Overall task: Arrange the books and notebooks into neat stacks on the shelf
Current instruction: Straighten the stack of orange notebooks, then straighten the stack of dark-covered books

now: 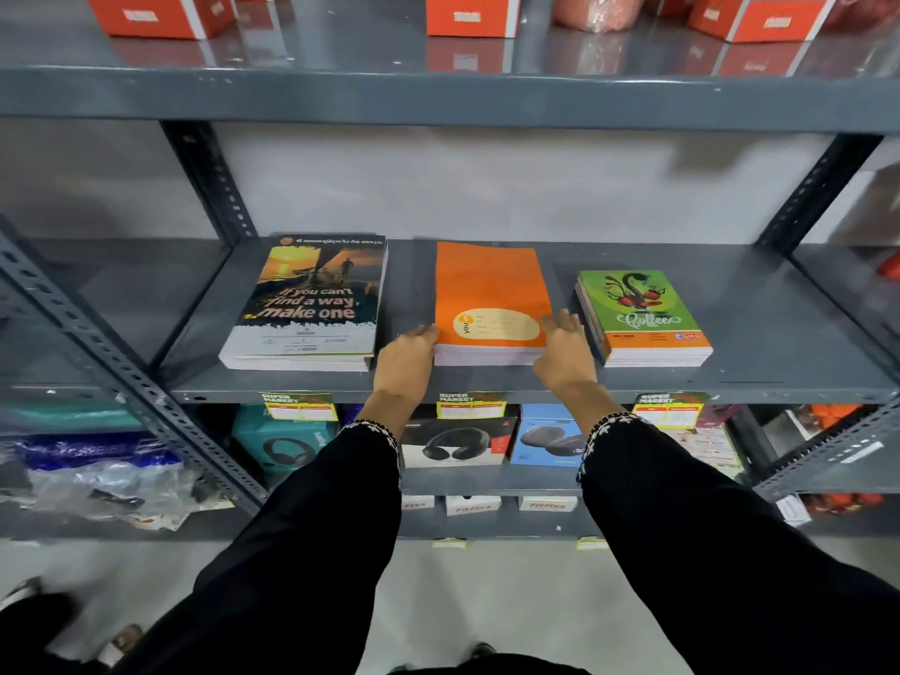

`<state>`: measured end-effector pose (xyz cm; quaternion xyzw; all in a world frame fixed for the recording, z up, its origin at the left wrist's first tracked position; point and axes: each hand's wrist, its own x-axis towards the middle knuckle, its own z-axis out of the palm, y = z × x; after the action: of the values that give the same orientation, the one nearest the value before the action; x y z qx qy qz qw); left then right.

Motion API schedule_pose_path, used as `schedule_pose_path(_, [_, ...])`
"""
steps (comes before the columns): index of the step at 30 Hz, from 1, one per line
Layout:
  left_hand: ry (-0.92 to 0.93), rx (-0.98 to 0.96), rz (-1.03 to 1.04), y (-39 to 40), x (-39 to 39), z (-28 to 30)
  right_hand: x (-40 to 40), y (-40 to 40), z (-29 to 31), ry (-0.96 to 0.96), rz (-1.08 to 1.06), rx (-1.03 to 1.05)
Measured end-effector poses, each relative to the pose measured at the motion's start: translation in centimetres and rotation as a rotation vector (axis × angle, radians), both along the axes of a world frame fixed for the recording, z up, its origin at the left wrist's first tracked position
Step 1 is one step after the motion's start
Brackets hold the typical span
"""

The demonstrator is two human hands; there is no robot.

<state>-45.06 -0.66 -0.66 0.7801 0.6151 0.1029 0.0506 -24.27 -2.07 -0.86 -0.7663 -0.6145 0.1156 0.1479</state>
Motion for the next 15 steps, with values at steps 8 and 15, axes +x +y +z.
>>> schedule_pose_path(8, [-0.110,0.045,0.068,0.2,-9.9,1.3,-10.3,0.5,1.6,0.029,0.077,0.116])
schedule_pose_path(15, [-0.189,-0.024,0.244,1.8,-22.3,1.0,-20.5,1.4,0.9,0.084,0.158,0.011])
